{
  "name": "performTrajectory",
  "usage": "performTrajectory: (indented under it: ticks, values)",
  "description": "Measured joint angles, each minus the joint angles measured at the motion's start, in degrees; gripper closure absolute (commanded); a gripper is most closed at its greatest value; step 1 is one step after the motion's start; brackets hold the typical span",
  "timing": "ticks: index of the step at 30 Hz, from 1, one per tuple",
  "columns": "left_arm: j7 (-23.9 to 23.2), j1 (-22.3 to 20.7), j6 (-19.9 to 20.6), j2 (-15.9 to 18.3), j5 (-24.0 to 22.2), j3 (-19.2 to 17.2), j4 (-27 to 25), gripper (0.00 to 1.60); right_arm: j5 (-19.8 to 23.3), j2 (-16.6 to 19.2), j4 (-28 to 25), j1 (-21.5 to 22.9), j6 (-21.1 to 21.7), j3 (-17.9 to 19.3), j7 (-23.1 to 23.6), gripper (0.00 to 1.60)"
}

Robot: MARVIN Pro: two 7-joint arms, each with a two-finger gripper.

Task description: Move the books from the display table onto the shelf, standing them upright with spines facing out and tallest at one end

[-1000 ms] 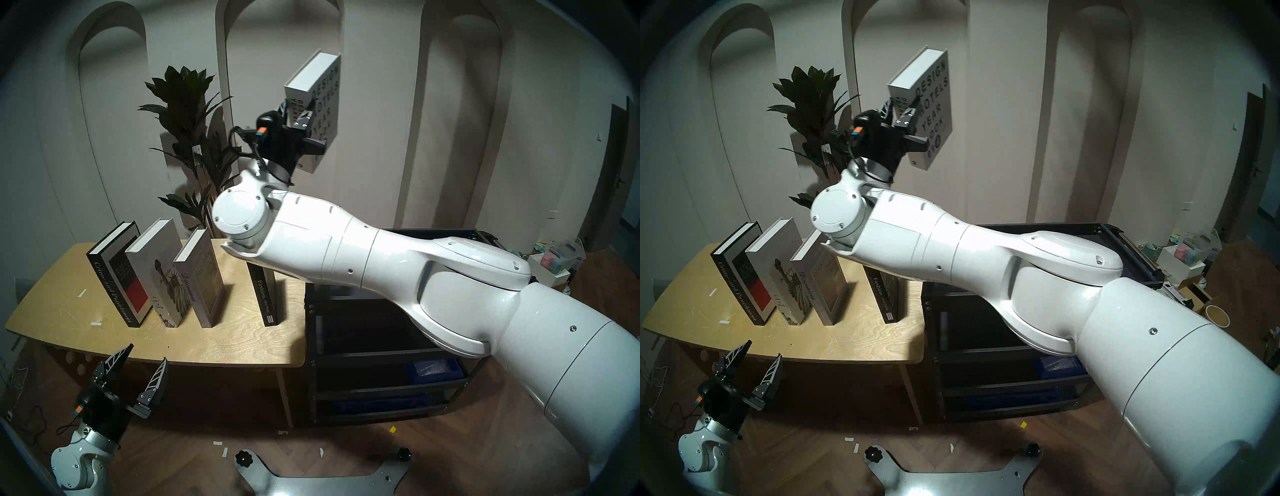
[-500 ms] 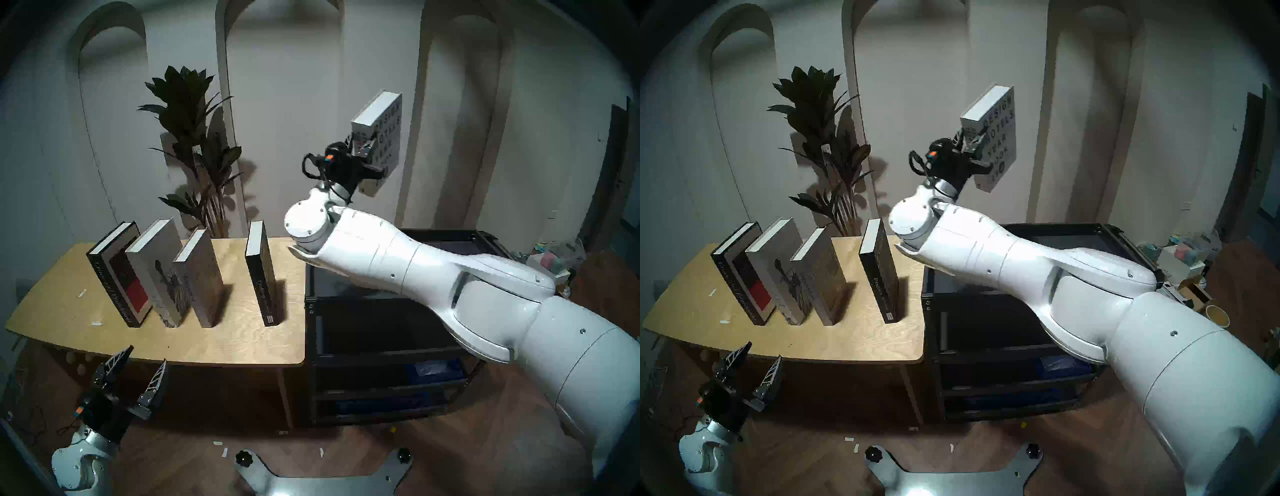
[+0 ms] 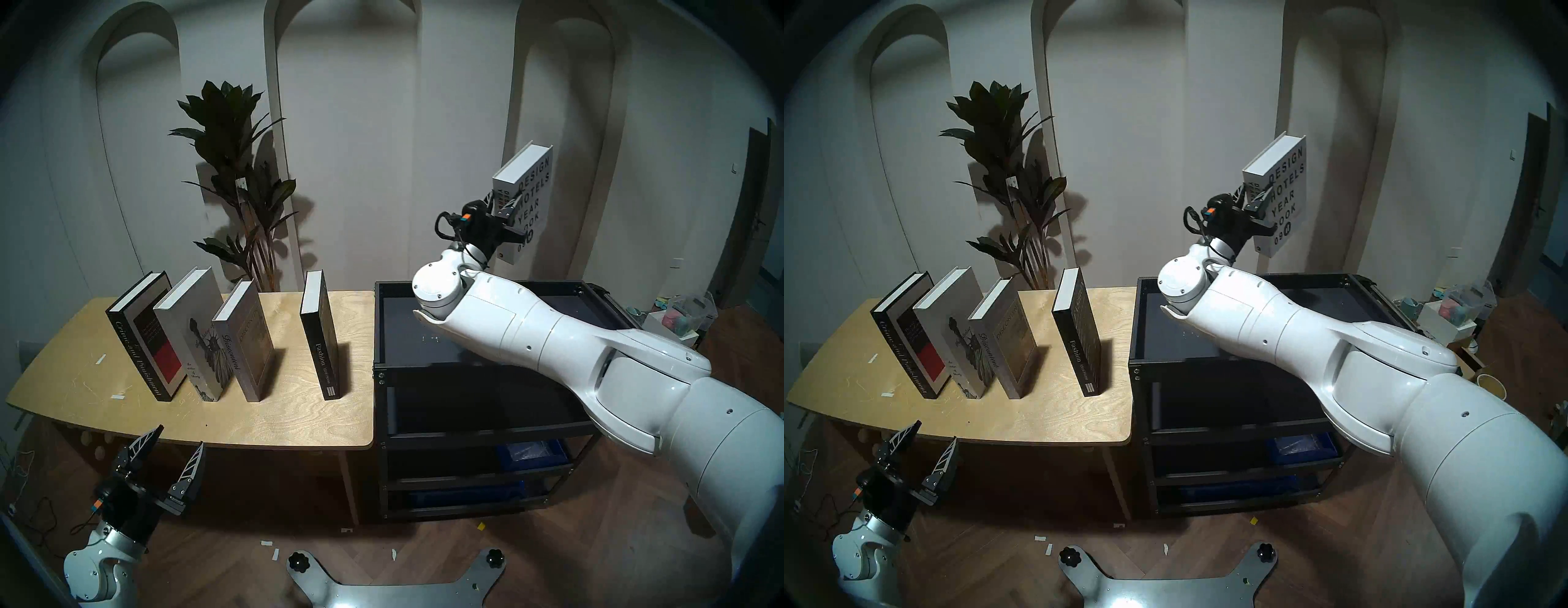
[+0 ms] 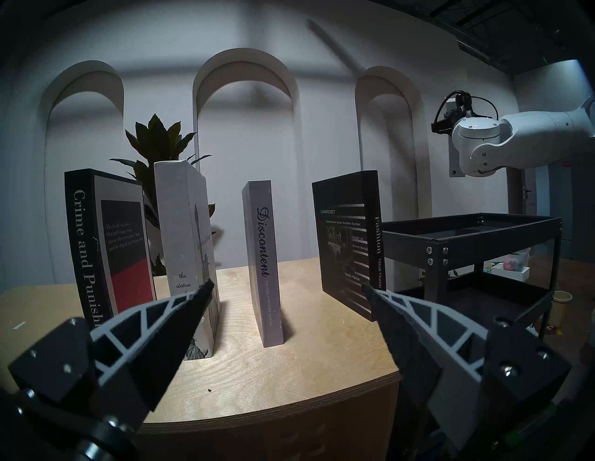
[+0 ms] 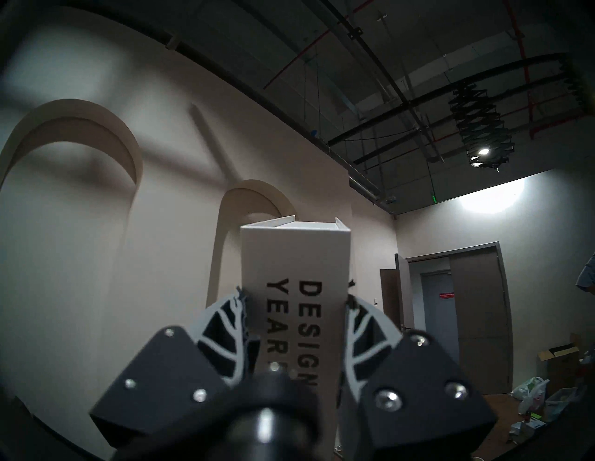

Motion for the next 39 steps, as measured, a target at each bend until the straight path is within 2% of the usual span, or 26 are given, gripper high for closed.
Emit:
performTrajectory:
  ticks: [10,26,31,39]
  values:
    - [-0.03,-0.21,0.0,0.0,0.0,0.0,0.35,0.0,1.08,6.74,-0.75,-2.19,-2.26,1.37,0.75,1.6]
    - [-0.12,-0.74,-0.01,0.0,-0.03,0.0,0.61,0.0,4.93,16.98,-2.23,-4.52,-6.63,4.08,4.44,1.6]
    - [-0.22,-0.89,-0.03,0.05,-0.03,0.0,0.45,0.0,5.39,20.08,-5.47,-4.09,-9.6,5.13,6.52,1.6]
    - [-0.43,-1.01,-0.03,0.11,-0.03,-0.04,0.2,0.0,6.85,21.24,-11.73,-3.2,-13.65,5.55,12.97,1.6]
